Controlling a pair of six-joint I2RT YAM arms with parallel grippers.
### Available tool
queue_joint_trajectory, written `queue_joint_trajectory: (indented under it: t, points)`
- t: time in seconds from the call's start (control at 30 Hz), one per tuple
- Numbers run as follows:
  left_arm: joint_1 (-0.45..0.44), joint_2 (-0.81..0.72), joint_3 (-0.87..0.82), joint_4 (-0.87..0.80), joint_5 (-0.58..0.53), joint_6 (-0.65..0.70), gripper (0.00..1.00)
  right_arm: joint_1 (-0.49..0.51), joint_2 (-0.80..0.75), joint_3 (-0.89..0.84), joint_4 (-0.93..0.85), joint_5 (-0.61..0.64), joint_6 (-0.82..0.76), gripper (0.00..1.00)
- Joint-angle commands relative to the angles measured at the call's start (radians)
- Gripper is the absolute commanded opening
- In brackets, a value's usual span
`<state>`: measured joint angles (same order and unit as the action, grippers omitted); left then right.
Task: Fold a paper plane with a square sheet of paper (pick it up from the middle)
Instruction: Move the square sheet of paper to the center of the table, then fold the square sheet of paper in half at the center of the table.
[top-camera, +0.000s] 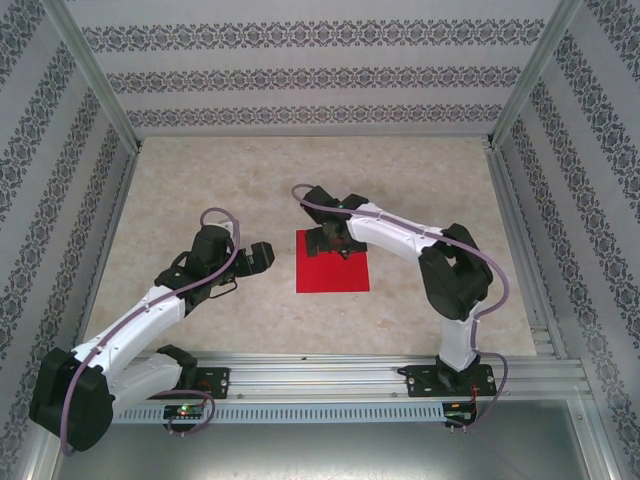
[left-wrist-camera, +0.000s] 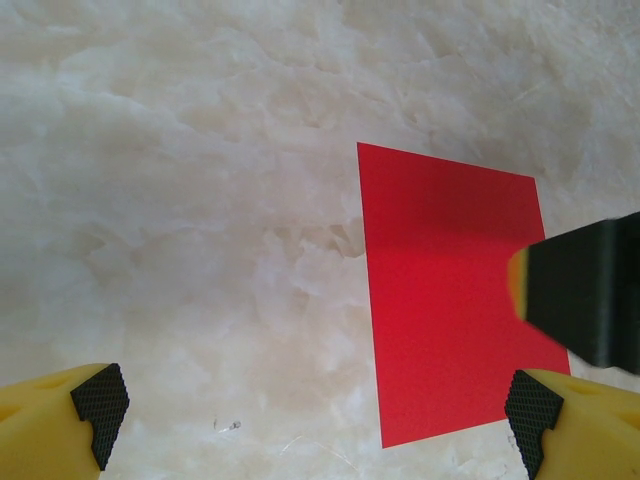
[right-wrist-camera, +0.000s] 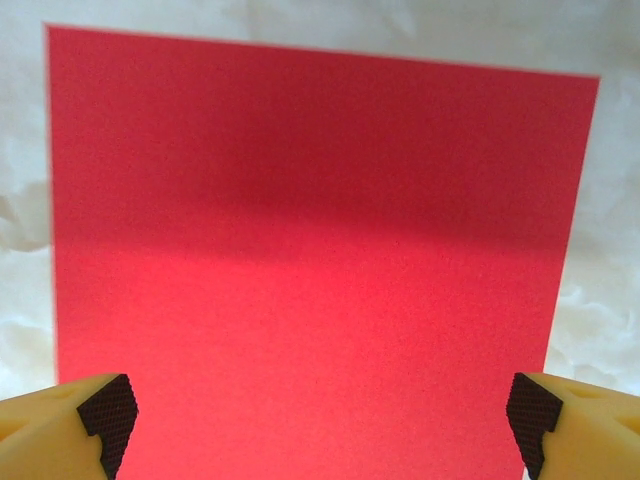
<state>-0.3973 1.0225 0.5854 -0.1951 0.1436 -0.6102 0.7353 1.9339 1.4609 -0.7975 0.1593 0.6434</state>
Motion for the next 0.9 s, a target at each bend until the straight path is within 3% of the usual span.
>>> queue_joint_trajectory:
  t: [0.0,0.87]
  points:
    - [0.012,-0.005,0.031,-0.017,-0.027,-0.003,1.0,0.016,0.054,0.04,-0.067,0.033,0.034,0.98]
    - [0.013,-0.003,0.026,-0.012,-0.013,-0.002,1.0,-0.007,0.142,-0.006,0.001,-0.071,0.065,0.98]
